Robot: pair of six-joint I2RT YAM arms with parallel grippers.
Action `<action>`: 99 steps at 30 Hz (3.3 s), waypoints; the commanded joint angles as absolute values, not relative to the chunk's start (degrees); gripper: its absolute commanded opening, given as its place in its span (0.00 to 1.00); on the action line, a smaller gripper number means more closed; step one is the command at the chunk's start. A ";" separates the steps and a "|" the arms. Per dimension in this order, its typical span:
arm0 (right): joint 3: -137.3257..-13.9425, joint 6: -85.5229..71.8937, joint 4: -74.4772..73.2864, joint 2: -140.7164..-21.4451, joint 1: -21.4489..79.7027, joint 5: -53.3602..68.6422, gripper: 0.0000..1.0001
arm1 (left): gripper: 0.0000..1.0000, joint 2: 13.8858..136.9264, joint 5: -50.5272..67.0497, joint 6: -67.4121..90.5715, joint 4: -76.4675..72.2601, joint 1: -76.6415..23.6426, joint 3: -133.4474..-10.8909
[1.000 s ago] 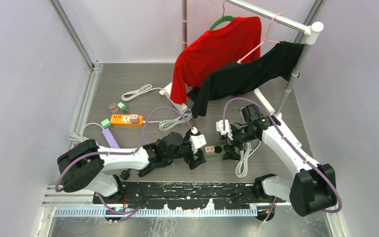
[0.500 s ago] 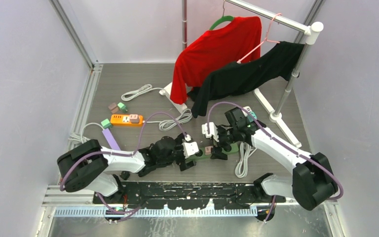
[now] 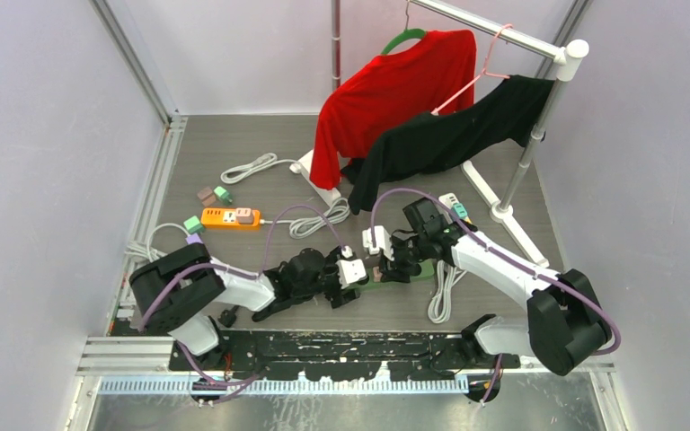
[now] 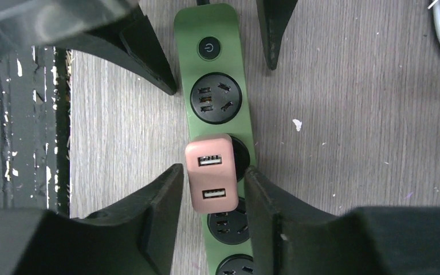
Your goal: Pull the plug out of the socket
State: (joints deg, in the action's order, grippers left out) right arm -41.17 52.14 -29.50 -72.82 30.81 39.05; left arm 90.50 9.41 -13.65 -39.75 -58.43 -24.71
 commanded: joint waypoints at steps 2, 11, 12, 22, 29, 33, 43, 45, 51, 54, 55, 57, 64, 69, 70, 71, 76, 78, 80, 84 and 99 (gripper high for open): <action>-40.74 54.07 -28.13 -73.26 31.33 40.50 0.42 | 0.75 93.46 11.77 -12.88 -45.24 -58.33 -28.07; -40.67 59.95 -32.04 -72.99 31.46 42.56 0.16 | 0.41 97.10 13.61 -10.38 -47.49 -58.29 -28.74; -40.67 60.63 -32.47 -72.95 31.46 42.68 0.11 | 0.30 97.19 13.70 -10.17 -47.94 -58.30 -28.42; -41.75 62.69 -36.36 -72.52 31.81 49.96 0.01 | 0.00 99.38 13.82 -8.75 -51.10 -58.34 -26.86; -43.99 53.98 -33.06 -72.05 27.11 49.54 0.01 | 0.00 101.29 14.16 -8.66 -51.91 -58.07 -26.25; -43.58 60.74 -38.11 -70.03 22.69 48.70 0.01 | 0.00 101.79 14.50 -7.90 -54.02 -56.96 -24.36; -42.88 61.24 -37.22 -71.84 30.16 53.46 0.01 | 0.00 105.43 17.48 -6.06 -52.26 -55.85 -27.81; -43.05 55.96 -33.54 -71.96 30.32 53.93 0.01 | 0.00 105.80 17.68 -5.82 -50.79 -55.85 -28.61; -43.85 48.48 -29.76 -70.13 26.89 52.69 0.01 | 0.00 106.54 16.54 -6.32 -48.47 -55.81 -28.62; -43.99 52.45 -32.82 -68.63 24.77 53.05 0.01 | 0.00 106.63 16.69 -5.96 -48.28 -55.18 -28.32; -44.25 54.16 -34.61 -68.36 24.37 53.25 0.01 | 0.00 106.61 16.78 -5.85 -48.21 -54.89 -28.23; -44.74 58.63 -39.52 -68.11 24.26 53.74 0.01 | 0.00 106.63 17.05 -5.49 -48.17 -54.37 -28.06; -43.07 68.05 -44.02 -70.72 31.55 54.88 0.01 | 0.00 107.15 17.65 -4.48 -44.90 -53.75 -30.41; -45.19 58.97 -39.22 -71.17 32.98 55.05 0.01 | 0.00 106.88 16.79 -4.37 -42.09 -53.70 -31.10; -45.42 57.46 -38.48 -70.57 32.22 54.82 0.01 | 0.00 106.91 16.38 -4.58 -41.78 -53.69 -30.94; -45.70 56.02 -38.05 -70.07 31.05 54.93 0.01 | 0.00 106.86 15.97 -4.76 -41.58 -53.67 -30.79; -45.94 55.88 -39.36 -67.03 25.22 56.20 0.01 | 0.00 106.47 14.81 -5.27 -41.14 -53.70 -30.15; -45.94 57.67 -41.58 -66.26 24.55 56.50 0.01 | 0.00 106.48 14.59 -5.40 -40.95 -53.59 -30.17; -46.01 60.63 -44.02 -66.19 24.57 56.88 0.01 | 0.00 106.45 14.53 -5.49 -40.45 -53.60 -30.41; -45.04 64.71 -46.37 -67.30 26.55 57.16 0.01 | 0.00 106.53 14.50 -5.41 -38.91 -53.44 -31.18; -47.28 51.10 -37.71 -69.15 27.06 54.77 0.01 | 0.00 105.28 13.66 -5.23 -34.05 -52.95 -32.22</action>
State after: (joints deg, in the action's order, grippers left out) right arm -43.62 58.00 -39.79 -71.09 28.71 39.29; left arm 102.76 24.64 -5.15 -45.15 -54.96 -33.15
